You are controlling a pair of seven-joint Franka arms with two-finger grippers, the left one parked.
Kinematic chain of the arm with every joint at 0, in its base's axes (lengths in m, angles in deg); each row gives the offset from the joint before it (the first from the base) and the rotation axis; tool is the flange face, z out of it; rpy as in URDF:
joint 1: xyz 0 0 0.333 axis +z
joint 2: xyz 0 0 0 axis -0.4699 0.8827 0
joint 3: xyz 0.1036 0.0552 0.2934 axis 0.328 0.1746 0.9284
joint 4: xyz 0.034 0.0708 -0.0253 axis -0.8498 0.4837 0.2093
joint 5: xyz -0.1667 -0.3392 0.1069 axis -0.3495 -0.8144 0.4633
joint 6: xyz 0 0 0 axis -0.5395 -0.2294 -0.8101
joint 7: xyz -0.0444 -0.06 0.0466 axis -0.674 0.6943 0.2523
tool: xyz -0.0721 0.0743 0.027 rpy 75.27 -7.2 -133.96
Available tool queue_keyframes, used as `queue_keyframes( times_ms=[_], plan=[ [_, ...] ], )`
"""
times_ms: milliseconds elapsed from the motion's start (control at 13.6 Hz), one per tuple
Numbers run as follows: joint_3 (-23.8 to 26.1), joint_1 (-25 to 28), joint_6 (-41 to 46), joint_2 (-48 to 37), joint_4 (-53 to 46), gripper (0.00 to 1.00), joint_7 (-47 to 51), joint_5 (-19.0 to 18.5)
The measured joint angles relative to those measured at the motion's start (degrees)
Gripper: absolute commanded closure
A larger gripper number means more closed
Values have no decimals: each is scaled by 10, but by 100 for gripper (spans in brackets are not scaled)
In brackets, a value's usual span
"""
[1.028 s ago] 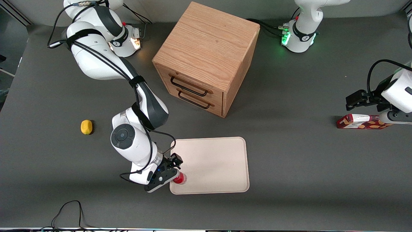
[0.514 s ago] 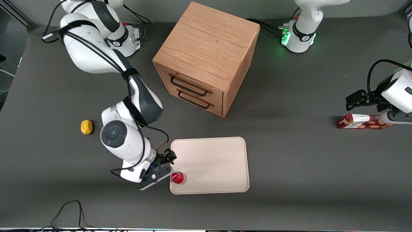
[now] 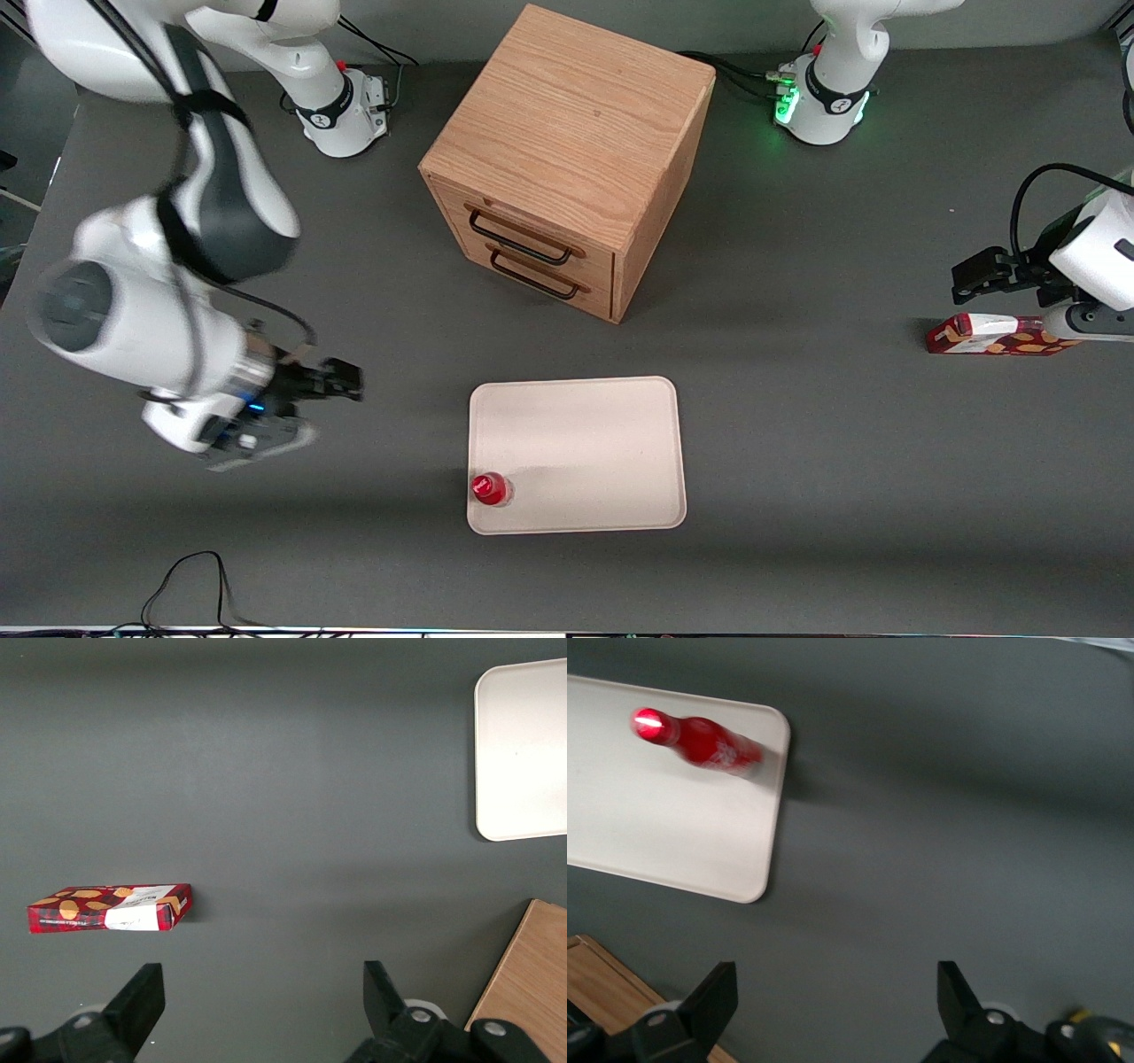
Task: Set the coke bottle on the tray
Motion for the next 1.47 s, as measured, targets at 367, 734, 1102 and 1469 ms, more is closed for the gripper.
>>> queue_keyframes(
  times_ms=[367,734,1102,1469],
  plan=[
    [-128,-17,47,-167,152,0,0,27],
    [-185,-16,93,-203,155,0,-17,27],
    [-182,20,112,-214,157,0,-20,-3],
    [-120,3,152,-214,146,0,-19,-9]
  ],
)
